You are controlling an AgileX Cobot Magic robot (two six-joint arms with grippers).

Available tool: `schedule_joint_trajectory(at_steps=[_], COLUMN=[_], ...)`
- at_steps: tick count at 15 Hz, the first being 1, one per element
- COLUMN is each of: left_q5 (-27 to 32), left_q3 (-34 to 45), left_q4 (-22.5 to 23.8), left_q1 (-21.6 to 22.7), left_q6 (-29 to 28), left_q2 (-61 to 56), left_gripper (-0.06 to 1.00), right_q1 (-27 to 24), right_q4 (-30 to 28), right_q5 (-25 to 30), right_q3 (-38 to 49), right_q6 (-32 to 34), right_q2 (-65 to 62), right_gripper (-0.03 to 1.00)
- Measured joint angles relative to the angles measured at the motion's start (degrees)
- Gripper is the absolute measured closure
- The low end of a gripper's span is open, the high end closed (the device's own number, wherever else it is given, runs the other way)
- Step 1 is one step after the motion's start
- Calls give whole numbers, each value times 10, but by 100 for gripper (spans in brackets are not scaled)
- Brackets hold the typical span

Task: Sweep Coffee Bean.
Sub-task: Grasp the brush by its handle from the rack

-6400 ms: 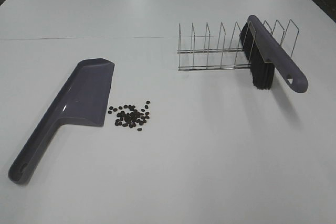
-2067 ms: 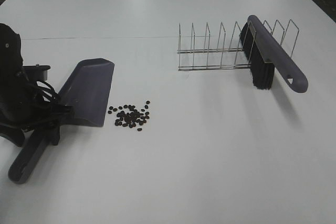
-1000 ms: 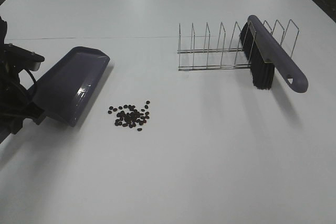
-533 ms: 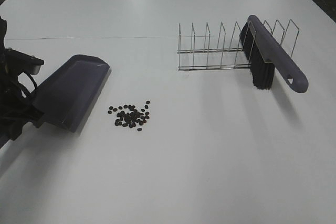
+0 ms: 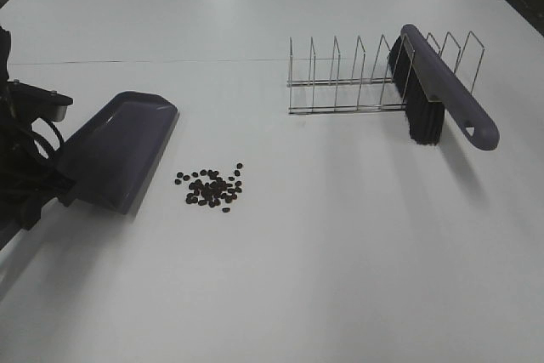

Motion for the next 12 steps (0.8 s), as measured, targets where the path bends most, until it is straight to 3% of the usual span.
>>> schedule_joint_trajectory(at_steps=[5, 12], left_q5=[0, 0], left_q3=[0, 0], left_q4=[-2, -24], left_q1=[0, 0], left_q6=[0, 13], left_q2=[0, 0], left_gripper=[61, 61], right_q1=[0, 0], right_q4=[35, 35], right_q5=[-1, -1], right_q3=[-162, -327], right_q6=[-37, -63], right_q2=[220, 410], right_gripper=[12, 19])
